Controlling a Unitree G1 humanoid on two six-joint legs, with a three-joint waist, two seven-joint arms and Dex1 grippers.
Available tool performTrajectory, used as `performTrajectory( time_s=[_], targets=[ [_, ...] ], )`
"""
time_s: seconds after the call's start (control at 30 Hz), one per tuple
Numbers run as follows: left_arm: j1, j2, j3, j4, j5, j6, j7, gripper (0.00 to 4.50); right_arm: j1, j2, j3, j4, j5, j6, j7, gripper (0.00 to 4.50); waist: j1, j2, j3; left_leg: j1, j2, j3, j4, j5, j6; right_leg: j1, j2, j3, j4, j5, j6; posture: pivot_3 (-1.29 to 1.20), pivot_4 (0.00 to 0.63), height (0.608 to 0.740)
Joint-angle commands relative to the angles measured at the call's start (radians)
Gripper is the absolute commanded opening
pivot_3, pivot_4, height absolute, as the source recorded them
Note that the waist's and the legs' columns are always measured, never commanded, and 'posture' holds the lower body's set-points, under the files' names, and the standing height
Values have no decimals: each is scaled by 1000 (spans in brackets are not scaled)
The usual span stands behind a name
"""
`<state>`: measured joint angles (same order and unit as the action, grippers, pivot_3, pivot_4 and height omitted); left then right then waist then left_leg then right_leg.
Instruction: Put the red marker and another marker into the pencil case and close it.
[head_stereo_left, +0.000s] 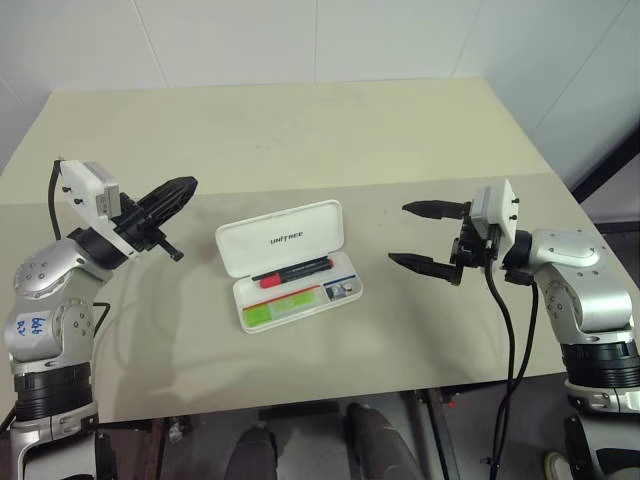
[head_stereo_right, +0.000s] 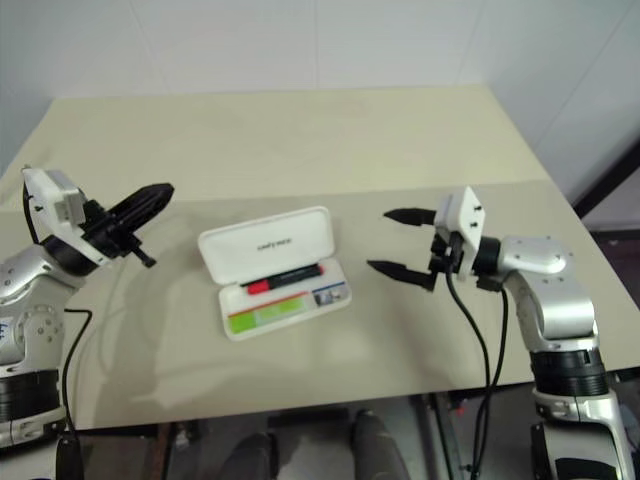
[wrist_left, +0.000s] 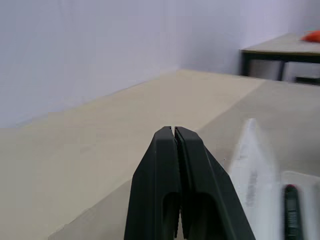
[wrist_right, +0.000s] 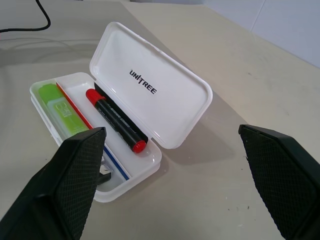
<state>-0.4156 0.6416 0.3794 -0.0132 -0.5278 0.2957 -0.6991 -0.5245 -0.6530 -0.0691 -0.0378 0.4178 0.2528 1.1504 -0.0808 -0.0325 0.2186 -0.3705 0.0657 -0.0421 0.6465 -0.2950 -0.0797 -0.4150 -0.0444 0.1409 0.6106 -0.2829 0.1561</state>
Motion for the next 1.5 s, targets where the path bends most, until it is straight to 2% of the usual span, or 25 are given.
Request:
performTrajectory(
  time_s=[0.03, 0.1, 0.3, 0.7, 0.9, 0.97, 1.2, 1.5],
  targets=[
    [-27, 15, -30, 44, 28, 56, 34, 15, 3, 1, -5, -48, 15, -7, -16, 4500, 0, 0, 0, 0, 0, 0, 0, 0, 0, 0, 0, 0, 0, 0, 0, 0, 150, 740],
    [-28, 17, -101, 81, 60, 83, -2, 15, 3, 3, -2, -57, 19, -4, -24, 4500, 0, 0, 0, 0, 0, 0, 0, 0, 0, 0, 0, 0, 0, 0, 0, 0, 150, 740],
    [-48, 21, -190, 81, 45, 122, -113, 15, 6, 2, 4, -72, 27, 3, -38, 4500, 2, 0, 0, 0, 0, 0, 0, 0, 0, 0, 0, 0, 0, 0, 0, 0, 150, 740],
    [-9, 52, -197, -32, -26, 83, -381, 15, 32, 12, 6, -92, 34, 3, -61, 4500, 1, 0, 0, 0, 0, 0, 0, 0, 0, 0, 0, 0, 0, 0, 0, 0, 150, 740],
    [42, 117, -290, -104, 32, 66, -498, 15, 40, 24, 11, -89, 29, -4, -66, 4500, 0, 0, 0, 0, 0, 0, 0, 0, 0, 0, 0, 0, 0, 0, -1, 0, 150, 740],
    [49, 125, -319, -99, 59, 50, -502, 15, 42, 28, 11, -91, 28, -4, -68, 4500, 0, 0, 0, 0, 0, 0, 0, 0, 0, 0, 0, 0, 0, 0, -1, 0, 150, 740],
    [68, 31, -372, -43, 153, 9, -368, 15, 62, 30, 7, -116, 29, -4, -83, 4500, 4, 0, 0, 0, 0, 0, 0, 0, 0, 0, 0, 0, -1, 0, -1, 0, 150, 740],
    [53, -50, -491, -54, 224, 76, -292, 15, 97, 41, 0, -152, 33, -5, -120, 4500, 13, 2, -1, 2, 0, 0, 1, 0, 0, 2, 0, 0, 0, 0, 0, 0, 150, 740]
  ],
)
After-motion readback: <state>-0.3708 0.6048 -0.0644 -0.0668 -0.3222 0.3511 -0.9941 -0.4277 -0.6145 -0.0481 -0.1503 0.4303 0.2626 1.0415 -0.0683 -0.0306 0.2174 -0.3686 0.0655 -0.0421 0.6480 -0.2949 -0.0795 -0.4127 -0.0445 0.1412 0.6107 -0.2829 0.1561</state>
